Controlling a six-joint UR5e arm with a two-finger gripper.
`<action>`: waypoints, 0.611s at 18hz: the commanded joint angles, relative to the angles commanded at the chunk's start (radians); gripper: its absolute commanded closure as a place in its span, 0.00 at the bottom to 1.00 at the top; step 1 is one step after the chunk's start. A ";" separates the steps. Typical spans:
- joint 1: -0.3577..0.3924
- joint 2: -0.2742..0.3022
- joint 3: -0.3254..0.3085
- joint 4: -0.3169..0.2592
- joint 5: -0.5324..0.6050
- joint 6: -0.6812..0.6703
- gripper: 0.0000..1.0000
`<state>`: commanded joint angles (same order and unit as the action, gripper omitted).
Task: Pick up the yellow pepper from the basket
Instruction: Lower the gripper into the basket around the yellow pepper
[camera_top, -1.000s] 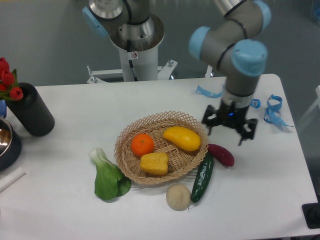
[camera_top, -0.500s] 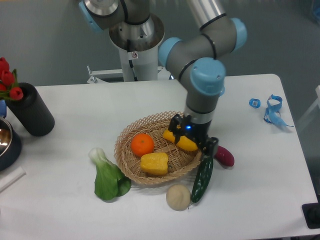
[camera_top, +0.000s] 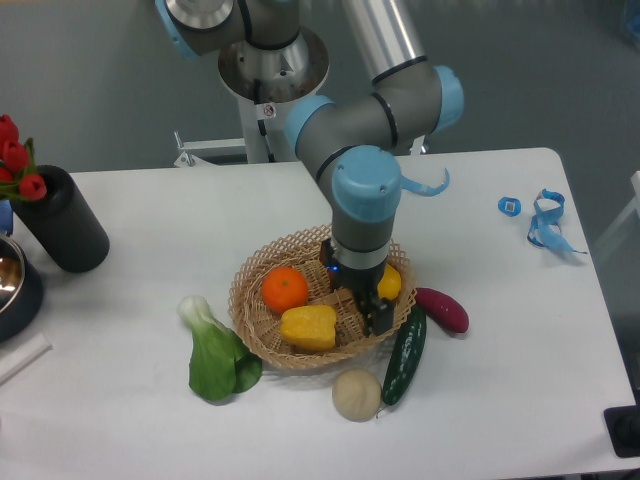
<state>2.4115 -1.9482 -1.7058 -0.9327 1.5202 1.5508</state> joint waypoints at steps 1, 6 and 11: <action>-0.006 -0.003 0.006 0.002 0.000 0.002 0.00; -0.020 -0.025 0.015 0.000 0.000 0.015 0.00; -0.031 -0.041 0.006 -0.002 0.003 0.018 0.00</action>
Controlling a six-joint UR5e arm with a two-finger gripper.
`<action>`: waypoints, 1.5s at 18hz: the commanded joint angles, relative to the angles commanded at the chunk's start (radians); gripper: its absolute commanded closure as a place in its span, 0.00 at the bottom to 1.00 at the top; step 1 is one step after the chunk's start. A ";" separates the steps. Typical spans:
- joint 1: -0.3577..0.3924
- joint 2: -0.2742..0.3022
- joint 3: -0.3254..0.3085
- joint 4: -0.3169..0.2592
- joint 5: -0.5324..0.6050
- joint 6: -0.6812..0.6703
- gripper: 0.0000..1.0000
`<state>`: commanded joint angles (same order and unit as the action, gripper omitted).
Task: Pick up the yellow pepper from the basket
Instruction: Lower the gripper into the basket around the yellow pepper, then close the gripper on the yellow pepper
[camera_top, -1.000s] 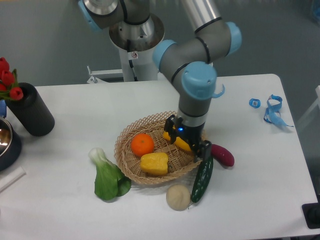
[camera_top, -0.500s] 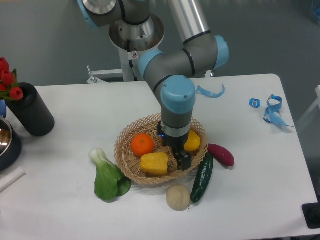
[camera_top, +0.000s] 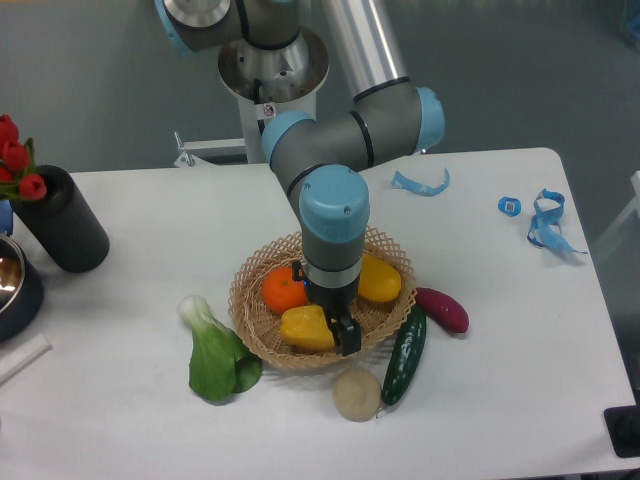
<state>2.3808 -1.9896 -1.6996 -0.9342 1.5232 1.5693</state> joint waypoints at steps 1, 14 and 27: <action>0.000 -0.002 -0.011 0.000 0.003 0.002 0.00; -0.015 -0.012 -0.043 0.002 0.037 0.037 0.00; -0.018 -0.049 -0.038 0.037 0.037 0.023 0.00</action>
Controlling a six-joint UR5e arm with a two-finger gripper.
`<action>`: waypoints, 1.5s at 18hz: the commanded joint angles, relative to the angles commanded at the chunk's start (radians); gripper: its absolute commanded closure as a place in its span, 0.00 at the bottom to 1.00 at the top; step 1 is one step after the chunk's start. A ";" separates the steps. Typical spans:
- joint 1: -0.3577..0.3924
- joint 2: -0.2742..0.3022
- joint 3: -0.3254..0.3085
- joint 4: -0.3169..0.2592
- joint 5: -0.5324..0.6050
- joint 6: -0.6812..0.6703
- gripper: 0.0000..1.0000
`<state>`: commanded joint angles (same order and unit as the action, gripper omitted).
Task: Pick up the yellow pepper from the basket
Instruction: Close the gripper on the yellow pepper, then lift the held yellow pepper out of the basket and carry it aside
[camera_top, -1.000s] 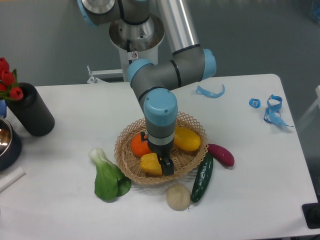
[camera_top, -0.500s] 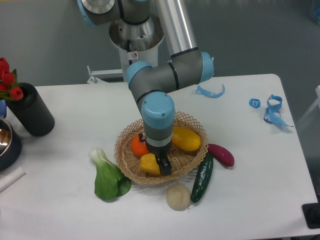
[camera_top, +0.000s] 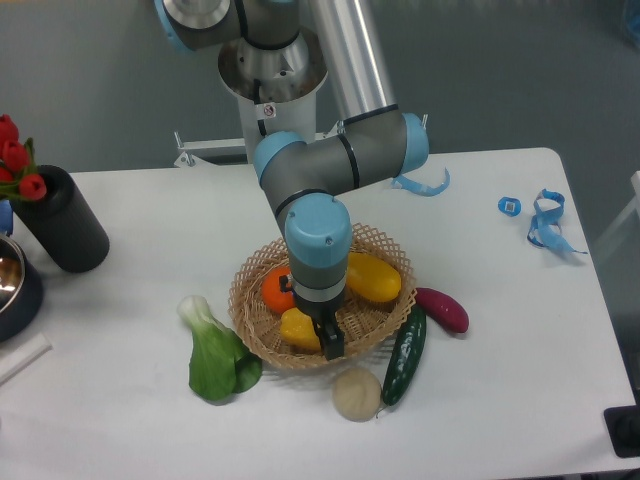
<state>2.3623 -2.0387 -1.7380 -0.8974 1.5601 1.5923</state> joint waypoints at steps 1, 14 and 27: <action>0.000 0.000 0.000 0.000 0.000 0.000 0.07; 0.017 0.135 -0.003 -0.032 -0.009 -0.094 0.56; 0.431 0.203 0.008 -0.074 -0.094 -0.172 0.55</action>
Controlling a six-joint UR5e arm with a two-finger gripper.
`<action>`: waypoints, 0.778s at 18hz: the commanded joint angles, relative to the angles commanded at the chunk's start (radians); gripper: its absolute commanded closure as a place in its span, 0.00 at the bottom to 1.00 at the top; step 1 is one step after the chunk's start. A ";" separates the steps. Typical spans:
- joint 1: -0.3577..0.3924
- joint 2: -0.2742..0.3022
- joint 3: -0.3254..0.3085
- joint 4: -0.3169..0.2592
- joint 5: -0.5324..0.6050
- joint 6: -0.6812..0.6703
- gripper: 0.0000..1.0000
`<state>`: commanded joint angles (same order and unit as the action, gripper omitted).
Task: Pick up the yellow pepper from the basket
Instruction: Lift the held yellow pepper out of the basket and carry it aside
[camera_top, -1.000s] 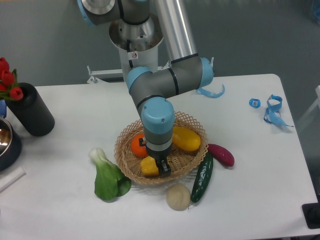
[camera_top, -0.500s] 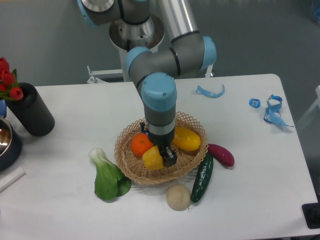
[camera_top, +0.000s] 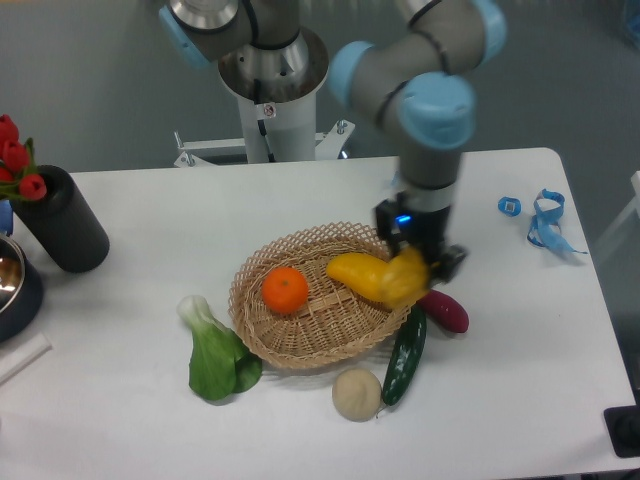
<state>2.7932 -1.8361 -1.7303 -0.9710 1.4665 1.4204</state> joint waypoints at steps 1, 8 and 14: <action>0.006 -0.003 0.000 -0.003 0.000 0.006 0.55; 0.060 -0.034 0.005 0.008 0.011 0.006 0.55; 0.054 -0.040 0.058 -0.008 0.057 0.006 0.55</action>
<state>2.8471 -1.8760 -1.6722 -0.9786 1.5230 1.4266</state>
